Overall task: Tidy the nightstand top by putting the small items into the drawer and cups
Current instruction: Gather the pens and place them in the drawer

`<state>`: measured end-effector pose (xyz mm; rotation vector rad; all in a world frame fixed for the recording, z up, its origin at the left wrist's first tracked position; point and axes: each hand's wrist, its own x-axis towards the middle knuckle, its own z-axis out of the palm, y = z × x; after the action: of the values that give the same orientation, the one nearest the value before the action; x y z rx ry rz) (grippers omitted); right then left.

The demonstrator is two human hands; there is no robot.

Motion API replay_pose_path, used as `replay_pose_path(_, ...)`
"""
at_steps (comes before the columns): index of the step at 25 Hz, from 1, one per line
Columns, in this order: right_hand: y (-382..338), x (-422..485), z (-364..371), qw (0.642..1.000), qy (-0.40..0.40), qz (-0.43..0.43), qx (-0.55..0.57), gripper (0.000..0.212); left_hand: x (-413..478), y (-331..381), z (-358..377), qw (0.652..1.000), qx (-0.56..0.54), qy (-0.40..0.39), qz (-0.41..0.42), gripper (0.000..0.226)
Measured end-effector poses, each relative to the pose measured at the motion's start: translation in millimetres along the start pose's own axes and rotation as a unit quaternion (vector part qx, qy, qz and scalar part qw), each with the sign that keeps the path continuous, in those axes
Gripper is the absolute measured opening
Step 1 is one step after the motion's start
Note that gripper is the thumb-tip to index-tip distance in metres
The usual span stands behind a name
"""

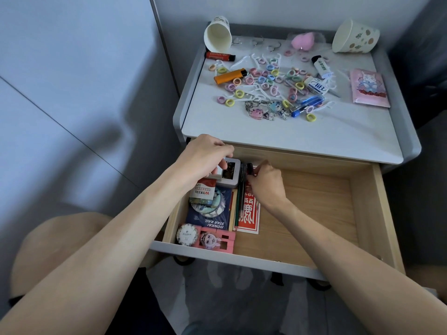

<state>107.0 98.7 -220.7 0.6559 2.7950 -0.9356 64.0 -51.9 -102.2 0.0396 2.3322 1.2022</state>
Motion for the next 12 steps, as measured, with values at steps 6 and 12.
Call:
replay_pose_path(6,4.8,1.6,2.6,0.999,0.017,-0.045,-0.024,0.025,0.7,3.8,0.4,1.000,-0.013,-0.001,0.001,0.019)
replay_pose_path(12,13.4,-5.5,0.7,0.999,0.014,-0.036,0.031,0.042,-0.7,11.6,7.8,1.000,0.002,-0.007,0.008,0.019)
